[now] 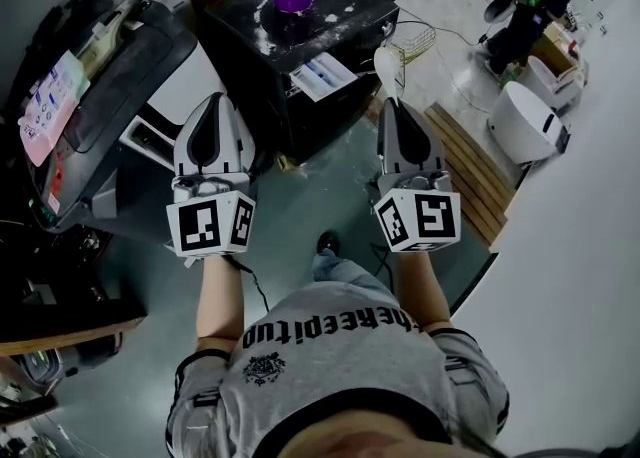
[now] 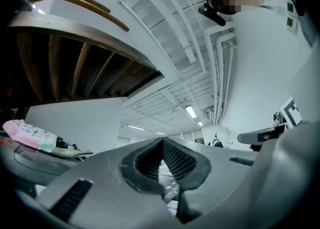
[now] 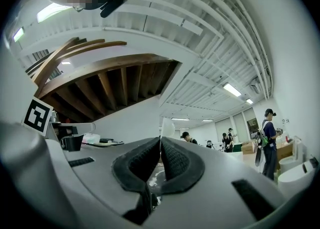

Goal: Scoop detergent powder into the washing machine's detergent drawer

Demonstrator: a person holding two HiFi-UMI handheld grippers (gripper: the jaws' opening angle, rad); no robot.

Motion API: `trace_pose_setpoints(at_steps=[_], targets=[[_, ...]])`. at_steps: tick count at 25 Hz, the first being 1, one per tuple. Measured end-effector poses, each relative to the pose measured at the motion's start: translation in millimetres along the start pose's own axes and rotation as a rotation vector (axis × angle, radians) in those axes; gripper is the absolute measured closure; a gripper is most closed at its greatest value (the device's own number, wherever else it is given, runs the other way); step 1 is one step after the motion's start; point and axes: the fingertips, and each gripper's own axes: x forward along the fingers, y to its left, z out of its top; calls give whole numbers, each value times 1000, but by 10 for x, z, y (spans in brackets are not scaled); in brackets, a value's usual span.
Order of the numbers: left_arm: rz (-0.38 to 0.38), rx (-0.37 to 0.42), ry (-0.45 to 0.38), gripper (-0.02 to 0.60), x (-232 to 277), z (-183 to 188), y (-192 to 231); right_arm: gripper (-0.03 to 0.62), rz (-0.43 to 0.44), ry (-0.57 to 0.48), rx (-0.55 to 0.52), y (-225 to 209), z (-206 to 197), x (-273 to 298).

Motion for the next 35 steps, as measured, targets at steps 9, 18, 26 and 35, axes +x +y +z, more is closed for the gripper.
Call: trace_pose_setpoints(at_steps=[9,18,26,35], targets=[[9,8,-16,578,788,-176,99,588,34,-13,-8,-322,-86,759],[30,9,-29,578,1312,-371,102,588,68,-19,-3,-609,-228,1260],[44,21,-1,578,1480,-551,86,588,97,0,29,-714,-404,1444],[7,18,-1,578,1897,-713,108,588,72,15,46,-894,-562,1743]])
